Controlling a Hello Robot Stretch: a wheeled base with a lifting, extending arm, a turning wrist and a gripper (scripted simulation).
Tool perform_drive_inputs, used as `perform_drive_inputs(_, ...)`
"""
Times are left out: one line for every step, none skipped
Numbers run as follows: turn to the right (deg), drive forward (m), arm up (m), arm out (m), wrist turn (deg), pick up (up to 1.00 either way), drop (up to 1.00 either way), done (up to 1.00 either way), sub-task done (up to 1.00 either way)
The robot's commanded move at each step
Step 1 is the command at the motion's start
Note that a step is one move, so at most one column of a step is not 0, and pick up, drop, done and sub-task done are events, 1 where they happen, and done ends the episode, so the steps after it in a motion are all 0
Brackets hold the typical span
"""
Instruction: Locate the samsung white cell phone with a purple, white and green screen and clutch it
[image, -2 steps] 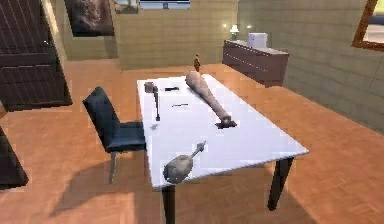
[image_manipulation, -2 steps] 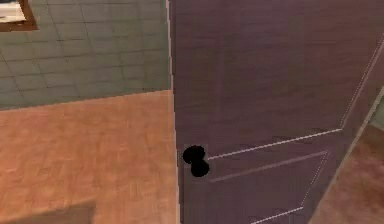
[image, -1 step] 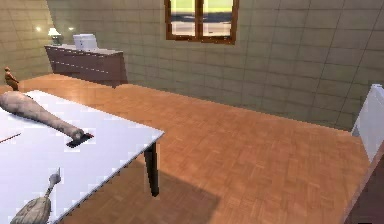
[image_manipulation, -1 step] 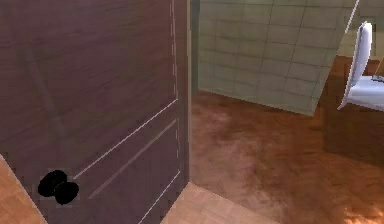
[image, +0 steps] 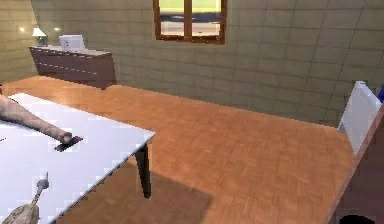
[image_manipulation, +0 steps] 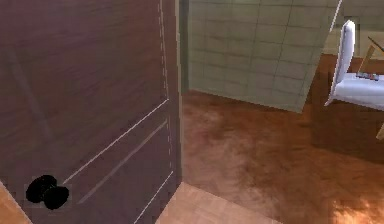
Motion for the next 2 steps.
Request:
perform_drive_inputs(12.0, 0.0, 0.0, 0.0, 0.0, 0.0, 0.0, 0.0, 0.0)
perform_drive_inputs(0.0, 1.0, 0.0, 0.0, 0.0, 0.0, 0.0, 0.0, 0.0)
